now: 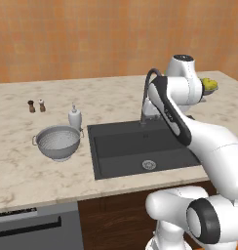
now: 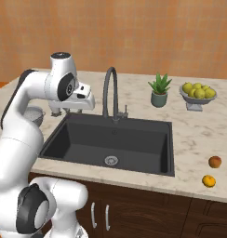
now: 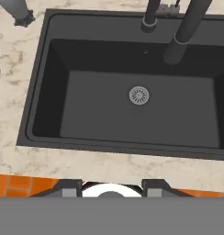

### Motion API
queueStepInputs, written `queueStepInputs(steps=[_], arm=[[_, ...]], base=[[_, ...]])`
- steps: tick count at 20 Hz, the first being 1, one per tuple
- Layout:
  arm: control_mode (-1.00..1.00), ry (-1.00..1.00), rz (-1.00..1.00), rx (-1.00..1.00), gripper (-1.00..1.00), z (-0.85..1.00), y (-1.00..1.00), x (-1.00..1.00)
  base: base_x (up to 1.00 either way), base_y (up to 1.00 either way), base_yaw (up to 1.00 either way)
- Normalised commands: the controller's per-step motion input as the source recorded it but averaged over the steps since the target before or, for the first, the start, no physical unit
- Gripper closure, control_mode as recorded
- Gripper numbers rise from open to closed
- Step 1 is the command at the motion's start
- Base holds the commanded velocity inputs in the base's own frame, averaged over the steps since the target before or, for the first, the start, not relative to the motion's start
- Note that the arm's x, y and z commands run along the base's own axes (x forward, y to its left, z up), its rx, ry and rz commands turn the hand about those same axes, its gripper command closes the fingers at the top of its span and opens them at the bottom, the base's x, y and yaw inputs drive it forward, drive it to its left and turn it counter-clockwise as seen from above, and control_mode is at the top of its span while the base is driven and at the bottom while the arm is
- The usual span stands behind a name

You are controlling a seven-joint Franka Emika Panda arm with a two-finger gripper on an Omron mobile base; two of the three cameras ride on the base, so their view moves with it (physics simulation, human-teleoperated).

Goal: Put the colander in the sink, put the peach, tangerine in the colander, and turn on the sink faucet and pour water over the colander.

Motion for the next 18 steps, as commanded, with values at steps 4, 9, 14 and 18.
queueStepInputs(steps=[4, 9, 14, 18], arm=[[-1.0, 0.0, 0.0, 0.0, -1.0, -0.03, 0.04, -0.3], [-1.0, 0.0, 0.01, 0.0, -1.0, -0.03, 0.3, -0.41], [-1.0, -0.01, 0.0, 0.0, -1.0, -0.05, 0.54, -0.22], [-1.0, 0.0, 0.0, 0.0, -1.0, -0.05, 0.51, -0.02]], base=[[0.0, 0.0, 0.0], [0.0, 0.0, 0.0], [0.0, 0.0, 0.0], [0.0, 0.0, 0.0]])
